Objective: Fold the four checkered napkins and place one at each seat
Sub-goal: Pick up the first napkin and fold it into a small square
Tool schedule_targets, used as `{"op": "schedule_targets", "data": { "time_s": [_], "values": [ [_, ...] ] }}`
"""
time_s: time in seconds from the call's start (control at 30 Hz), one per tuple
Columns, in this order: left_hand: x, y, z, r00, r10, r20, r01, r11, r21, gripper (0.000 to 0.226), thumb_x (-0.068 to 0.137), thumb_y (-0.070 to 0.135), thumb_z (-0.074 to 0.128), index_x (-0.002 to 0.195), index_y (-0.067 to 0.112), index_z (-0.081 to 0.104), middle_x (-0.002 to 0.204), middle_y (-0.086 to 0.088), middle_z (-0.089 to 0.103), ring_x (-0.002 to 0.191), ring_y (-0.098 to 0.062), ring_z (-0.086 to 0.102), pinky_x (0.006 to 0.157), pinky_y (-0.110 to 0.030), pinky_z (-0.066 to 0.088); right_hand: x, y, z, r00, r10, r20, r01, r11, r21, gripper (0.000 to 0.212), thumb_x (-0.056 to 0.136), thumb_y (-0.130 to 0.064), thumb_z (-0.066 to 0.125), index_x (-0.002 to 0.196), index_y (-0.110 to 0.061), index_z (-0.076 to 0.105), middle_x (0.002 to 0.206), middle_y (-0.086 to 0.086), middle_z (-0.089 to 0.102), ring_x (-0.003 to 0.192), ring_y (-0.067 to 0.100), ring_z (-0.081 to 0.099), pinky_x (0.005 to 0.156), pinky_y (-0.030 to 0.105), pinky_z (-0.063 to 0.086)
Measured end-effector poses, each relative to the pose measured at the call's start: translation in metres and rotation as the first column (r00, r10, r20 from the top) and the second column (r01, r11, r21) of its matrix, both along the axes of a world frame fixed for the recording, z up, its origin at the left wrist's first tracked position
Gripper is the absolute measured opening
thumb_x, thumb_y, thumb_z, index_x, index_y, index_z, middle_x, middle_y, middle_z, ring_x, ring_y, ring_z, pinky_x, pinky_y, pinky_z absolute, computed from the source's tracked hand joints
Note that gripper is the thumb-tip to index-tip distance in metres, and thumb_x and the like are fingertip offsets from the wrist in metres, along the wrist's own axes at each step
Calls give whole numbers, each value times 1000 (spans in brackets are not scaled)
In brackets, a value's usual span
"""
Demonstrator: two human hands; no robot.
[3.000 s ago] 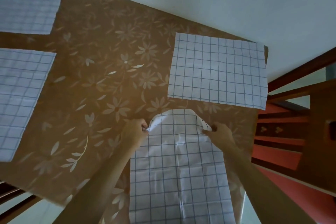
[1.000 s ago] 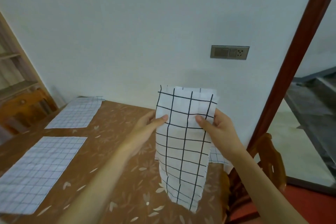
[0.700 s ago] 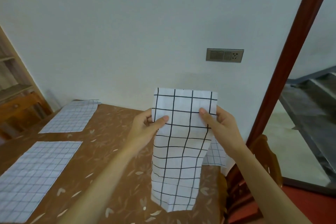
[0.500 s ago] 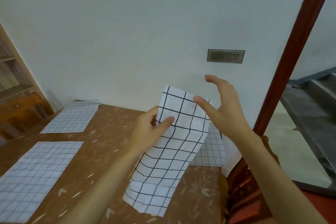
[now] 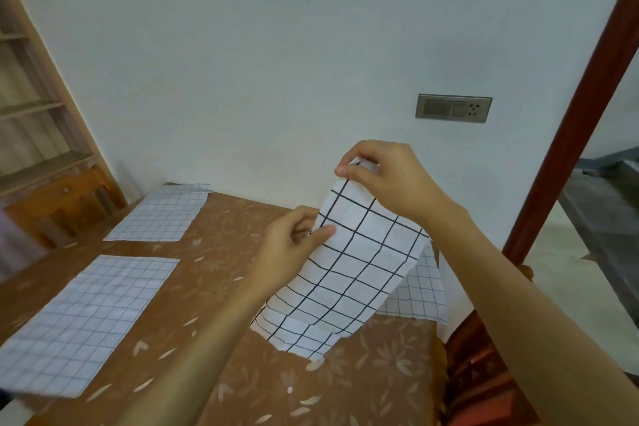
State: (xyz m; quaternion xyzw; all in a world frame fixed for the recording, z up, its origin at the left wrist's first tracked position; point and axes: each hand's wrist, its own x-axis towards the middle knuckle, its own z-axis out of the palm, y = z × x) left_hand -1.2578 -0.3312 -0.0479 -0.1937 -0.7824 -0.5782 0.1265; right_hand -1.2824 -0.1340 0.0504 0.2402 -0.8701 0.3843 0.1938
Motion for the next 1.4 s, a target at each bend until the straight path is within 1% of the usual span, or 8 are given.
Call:
{"op": "schedule_targets", "data": {
  "time_s": [0.17,0.3,0.53,0.73,0.9,1.07,1.23,1.4],
  "values": [
    [5,-17,-15,999,39,5,-38,998,-54,21,94,10,69,79,25,72,57,21,58,55,2,51,60,-12,40,-1,5,6,998,-40,-42,36,994,-100,5,89,-26,74,86,-23,75,71,-21,64,75,-8,57,68,3,36],
    [5,-25,-32,995,37,94,-31,998,-60,46,98,21,65,58,27,44,60,2,25,56,-16,24,60,-29,28,1,3,9,998,-28,-49,22,992,-122,4,88,-24,75,86,-21,76,86,-5,73,84,3,62,76,8,42],
    [10,-28,-41,948,-115,297,146,986,-83,37,90,39,75,125,28,68,92,3,67,84,-14,63,93,-32,55,1,-1,12,1000,10,4,-10,995,-99,5,86,-25,77,87,-20,78,92,-2,75,93,6,66,81,10,46],
    [3,27,25,1000,-23,-7,23,1000,15,5,90,18,76,91,14,73,59,19,56,55,1,45,60,-12,36,6,-15,0,988,138,63,-141,989,38,9,84,-26,78,90,-19,78,94,-2,75,93,10,67,89,28,51],
    [2,33,36,999,-34,32,28,986,166,14,91,14,73,105,11,77,96,1,80,90,-13,76,79,-28,60,17,21,-21,986,-163,28,166,973,-161,63,75,-45,83,130,-29,59,124,-10,60,117,4,55,106,31,42],
    [-7,20,34,992,-41,117,14,975,223,10,89,12,73,97,17,78,97,2,81,91,-11,76,76,-23,59,36,67,-67,822,-40,568,242,928,-285,112,58,-68,79,152,-34,29,142,-7,51,129,8,48,108,32,39],
    [-7,18,40,993,-40,115,7,963,268,12,90,12,72,101,16,77,103,0,80,98,-14,76,80,-22,60,47,67,-90,768,215,603,83,901,-427,30,90,-23,72,119,-20,66,105,-20,76,95,-8,70,76,7,51],
    [-7,11,44,991,-35,129,8,980,201,20,91,13,72,110,19,73,106,6,79,99,-9,75,79,-20,59,39,61,-91,849,189,494,115,846,-521,18,85,-15,77,102,-12,77,95,2,80,83,8,73,75,18,54]
  ]
}}
